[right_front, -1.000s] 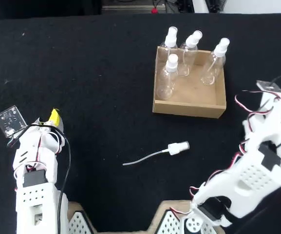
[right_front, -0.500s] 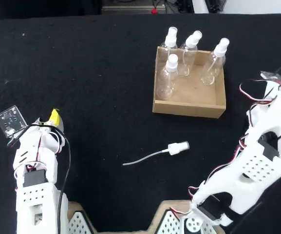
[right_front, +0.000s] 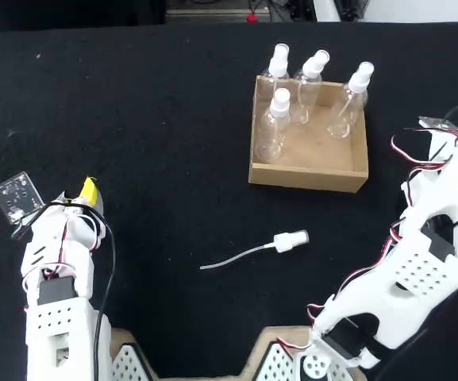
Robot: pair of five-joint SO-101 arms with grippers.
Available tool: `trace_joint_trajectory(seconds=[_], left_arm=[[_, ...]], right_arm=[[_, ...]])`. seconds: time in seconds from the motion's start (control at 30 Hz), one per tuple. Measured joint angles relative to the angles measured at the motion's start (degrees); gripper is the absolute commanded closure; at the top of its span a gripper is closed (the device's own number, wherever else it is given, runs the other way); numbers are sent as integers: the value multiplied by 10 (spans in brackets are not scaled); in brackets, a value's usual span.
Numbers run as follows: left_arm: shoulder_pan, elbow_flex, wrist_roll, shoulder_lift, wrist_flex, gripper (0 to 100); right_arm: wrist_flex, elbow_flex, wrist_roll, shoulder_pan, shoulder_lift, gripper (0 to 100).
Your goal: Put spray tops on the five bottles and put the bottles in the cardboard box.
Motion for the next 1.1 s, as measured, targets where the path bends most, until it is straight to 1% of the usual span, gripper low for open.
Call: trace_joint_trajectory(seconds=[0.13, 0.3, 0.43, 0.57, 0.63, 0.8, 0.9, 1.1], left_arm=[[0, 0, 0, 0, 0, 823], [0, 0, 0, 0, 0, 823], [0, 0, 0, 0, 0, 823], [0, 0, 0, 0, 0, 823], [0, 0, 0, 0, 0, 823], [0, 0, 0, 0, 0, 823], [0, 0, 0, 0, 0, 823], [0, 0, 0, 0, 0, 823]], right_arm=[[0, -1, 0, 0, 43, 727], [0, -14, 0, 9, 58, 803], [0, -35, -2, 27, 58, 819], [0, -38, -2, 38, 58, 881], [0, -38, -2, 40, 58, 893], [58, -80, -2, 40, 58, 893], [71, -101, -2, 40, 38, 893], [72, -76, -2, 40, -89, 893]])
